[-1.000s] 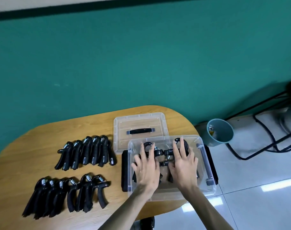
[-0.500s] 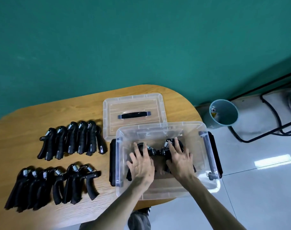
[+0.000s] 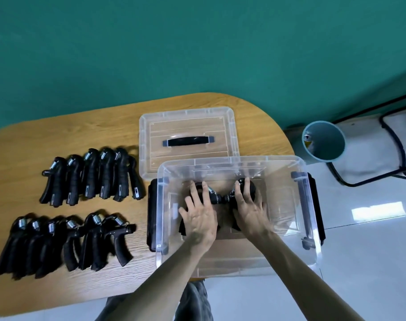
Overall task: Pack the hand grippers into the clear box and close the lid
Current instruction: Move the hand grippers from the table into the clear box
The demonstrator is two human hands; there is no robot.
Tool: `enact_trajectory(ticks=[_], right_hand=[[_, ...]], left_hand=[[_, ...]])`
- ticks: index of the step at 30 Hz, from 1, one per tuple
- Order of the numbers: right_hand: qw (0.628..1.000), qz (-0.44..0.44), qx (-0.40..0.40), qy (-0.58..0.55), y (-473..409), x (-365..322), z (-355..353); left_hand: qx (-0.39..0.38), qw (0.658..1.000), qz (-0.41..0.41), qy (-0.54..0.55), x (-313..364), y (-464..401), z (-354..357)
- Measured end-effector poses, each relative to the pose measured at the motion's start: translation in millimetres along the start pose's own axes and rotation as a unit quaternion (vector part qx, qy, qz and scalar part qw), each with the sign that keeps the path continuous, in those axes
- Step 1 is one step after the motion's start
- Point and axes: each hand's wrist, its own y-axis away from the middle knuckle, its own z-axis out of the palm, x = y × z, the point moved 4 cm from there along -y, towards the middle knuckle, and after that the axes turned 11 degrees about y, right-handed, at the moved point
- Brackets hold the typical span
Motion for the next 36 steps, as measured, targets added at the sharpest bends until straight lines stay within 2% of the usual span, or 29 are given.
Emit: enact_trajectory(ticks=[8, 14, 17, 24, 29, 36], right_hand=[[0.999, -0.01, 0.001, 0.031, -1, -3, 4], [0.999, -0.006, 0.009, 0.037, -3, -2, 6], [0.996, -0.001, 0.031, 0.082, 1, -5, -4], [0.99, 0.0, 0.13, 0.051, 36, -35, -58], [0.975, 0.005, 0.222, 0.026, 62, -75, -107], [0.962, -0.068, 0.26, 0.043, 85, -155, -157]], left_hand=[[-0.034, 0.999, 0.002, -0.006, -7, -5, 9], [0.002, 1.0, 0.013, 0.014, -7, -1, 2], [-0.012, 0.999, 0.034, 0.014, -4, 5, -10], [-0.025, 0.992, 0.111, 0.045, 4, 26, -82], [0.055, 0.979, 0.175, 0.084, -12, 36, -144], [0.148, 0.97, 0.177, 0.075, -73, 46, -224]])
